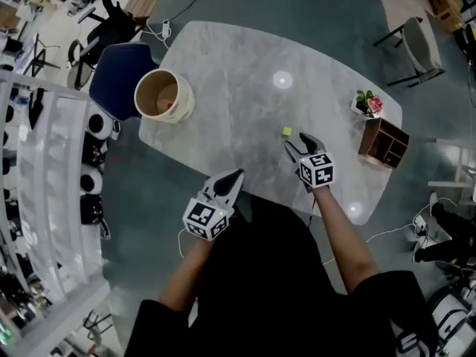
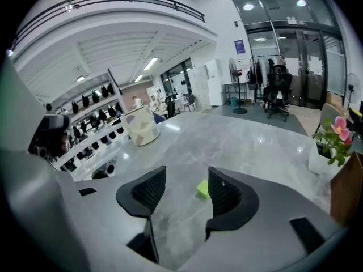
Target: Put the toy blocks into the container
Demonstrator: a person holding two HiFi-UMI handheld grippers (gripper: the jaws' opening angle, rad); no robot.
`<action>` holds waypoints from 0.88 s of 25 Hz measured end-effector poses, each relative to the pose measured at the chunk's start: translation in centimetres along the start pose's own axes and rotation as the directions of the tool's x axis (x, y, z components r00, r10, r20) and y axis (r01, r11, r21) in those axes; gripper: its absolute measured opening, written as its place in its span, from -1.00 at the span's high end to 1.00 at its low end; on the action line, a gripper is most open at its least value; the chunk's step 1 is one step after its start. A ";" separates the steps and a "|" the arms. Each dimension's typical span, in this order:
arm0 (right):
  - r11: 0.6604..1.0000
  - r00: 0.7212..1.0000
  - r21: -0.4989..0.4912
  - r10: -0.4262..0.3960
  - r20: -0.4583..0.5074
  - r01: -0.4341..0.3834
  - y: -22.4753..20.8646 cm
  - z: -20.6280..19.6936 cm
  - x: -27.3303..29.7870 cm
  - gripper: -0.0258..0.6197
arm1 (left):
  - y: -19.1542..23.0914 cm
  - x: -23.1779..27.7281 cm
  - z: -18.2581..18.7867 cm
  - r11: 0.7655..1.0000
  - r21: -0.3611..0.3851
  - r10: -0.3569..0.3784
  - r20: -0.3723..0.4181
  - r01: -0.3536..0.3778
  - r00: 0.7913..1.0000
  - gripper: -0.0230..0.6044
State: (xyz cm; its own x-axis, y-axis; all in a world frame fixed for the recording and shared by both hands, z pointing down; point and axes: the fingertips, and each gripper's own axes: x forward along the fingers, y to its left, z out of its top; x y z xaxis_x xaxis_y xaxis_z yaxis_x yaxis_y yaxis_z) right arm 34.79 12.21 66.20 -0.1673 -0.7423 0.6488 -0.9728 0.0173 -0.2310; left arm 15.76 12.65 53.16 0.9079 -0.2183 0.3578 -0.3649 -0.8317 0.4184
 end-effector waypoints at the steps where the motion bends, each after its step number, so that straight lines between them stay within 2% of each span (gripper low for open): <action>1: 1.000 1.000 -0.019 0.015 -0.020 -0.016 -0.6 -0.6 0.9 0.25 | -0.2 0.2 -0.6 1.000 -0.012 0.025 -0.009 -0.025 1.000 0.91; 6: 0.995 0.991 -0.070 0.065 -0.121 -0.073 -2.7 -3.2 4.9 0.25 | -0.6 0.4 -2.6 0.992 -0.070 0.105 -0.031 -0.107 0.994 0.91; 12: 0.975 0.976 -0.197 0.057 -0.211 -0.099 -3.3 -5.3 8.3 0.25 | 2.1 -0.4 -4.3 0.970 -0.160 0.179 -0.042 -0.183 0.983 0.91; 15: 0.970 0.971 -0.222 0.045 -0.235 -0.098 -3.2 -6.1 9.2 0.25 | 3.3 -0.8 -4.0 0.968 -0.151 0.195 -0.046 -0.200 0.980 0.91; 20: 0.964 0.964 -0.248 0.032 -0.265 -0.100 -3.8 -7.0 10.0 0.25 | 4.6 -1.7 -3.9 0.950 -0.185 0.251 -0.025 -0.251 0.968 0.91; 22: 0.963 0.962 -0.252 0.025 -0.271 -0.096 -3.9 -7.1 10.3 0.30 | 4.8 -2.2 -4.1 0.947 -0.186 0.263 -0.026 -0.263 0.964 0.91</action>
State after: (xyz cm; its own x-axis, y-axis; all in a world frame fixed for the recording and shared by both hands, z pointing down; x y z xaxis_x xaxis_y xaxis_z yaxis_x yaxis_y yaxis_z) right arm 35.76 9.31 78.94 -0.2287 -0.5327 0.8148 -0.9611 0.2566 -0.1020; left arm 11.24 11.23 57.76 0.7743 -0.4159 0.4770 -0.6227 -0.6351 0.4571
